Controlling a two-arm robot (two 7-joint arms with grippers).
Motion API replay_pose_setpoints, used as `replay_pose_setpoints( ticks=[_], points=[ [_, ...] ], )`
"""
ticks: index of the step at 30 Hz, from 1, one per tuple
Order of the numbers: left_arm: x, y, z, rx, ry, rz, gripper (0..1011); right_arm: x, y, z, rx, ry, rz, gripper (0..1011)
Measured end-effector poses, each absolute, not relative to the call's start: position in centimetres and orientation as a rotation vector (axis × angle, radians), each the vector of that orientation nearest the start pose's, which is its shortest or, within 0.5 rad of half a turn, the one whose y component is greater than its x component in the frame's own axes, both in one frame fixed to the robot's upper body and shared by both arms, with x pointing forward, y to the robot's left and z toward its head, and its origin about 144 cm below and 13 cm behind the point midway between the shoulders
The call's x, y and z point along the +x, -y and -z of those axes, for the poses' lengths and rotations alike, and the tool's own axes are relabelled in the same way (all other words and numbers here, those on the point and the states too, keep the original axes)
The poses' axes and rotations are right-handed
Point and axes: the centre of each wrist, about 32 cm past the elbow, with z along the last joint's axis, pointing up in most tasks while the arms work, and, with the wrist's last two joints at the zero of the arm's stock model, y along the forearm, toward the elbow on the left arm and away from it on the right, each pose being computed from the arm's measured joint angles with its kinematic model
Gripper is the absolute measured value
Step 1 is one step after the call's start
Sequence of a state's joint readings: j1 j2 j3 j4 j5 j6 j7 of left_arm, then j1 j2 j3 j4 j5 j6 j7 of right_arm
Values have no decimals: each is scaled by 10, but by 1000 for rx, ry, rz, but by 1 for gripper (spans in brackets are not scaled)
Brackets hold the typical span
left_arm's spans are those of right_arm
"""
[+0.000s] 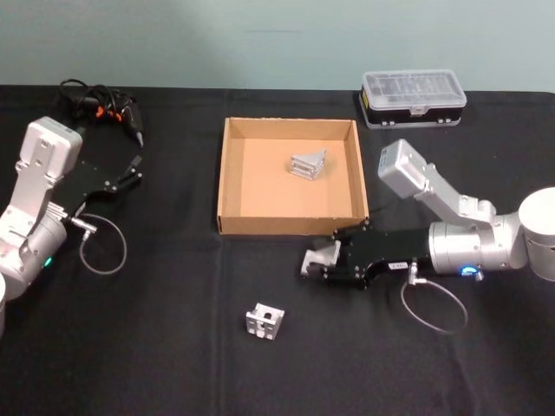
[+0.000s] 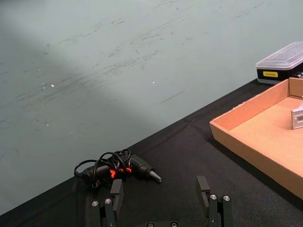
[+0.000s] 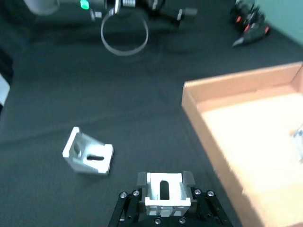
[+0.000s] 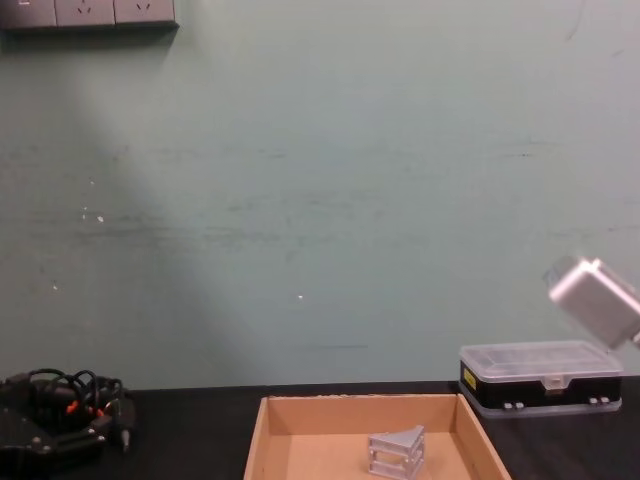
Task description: Use one hand to pick up the angle iron from the table and place it into the box.
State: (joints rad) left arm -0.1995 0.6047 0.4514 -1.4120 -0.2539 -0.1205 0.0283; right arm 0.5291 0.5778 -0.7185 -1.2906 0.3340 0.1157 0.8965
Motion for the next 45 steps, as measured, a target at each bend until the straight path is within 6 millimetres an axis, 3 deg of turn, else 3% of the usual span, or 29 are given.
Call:
replay_pose_setpoints(
  ticks=[9,14,32,45],
  points=[
    [489,-310,-1140,304,285,-1248,1011,556,253,-1215,-386,48,310,452],
    [489,-310,-1140,304,285,-1248,1011,569,236,-1230,-368,58,353,452],
    [489,-310,-1140,304,285,-1248,1011,629,179,-1228,-499,16,458,452],
    [489,-310,-1140,304,285,-1248,1011,636,163,-1217,-574,-20,531,452]
  ],
)
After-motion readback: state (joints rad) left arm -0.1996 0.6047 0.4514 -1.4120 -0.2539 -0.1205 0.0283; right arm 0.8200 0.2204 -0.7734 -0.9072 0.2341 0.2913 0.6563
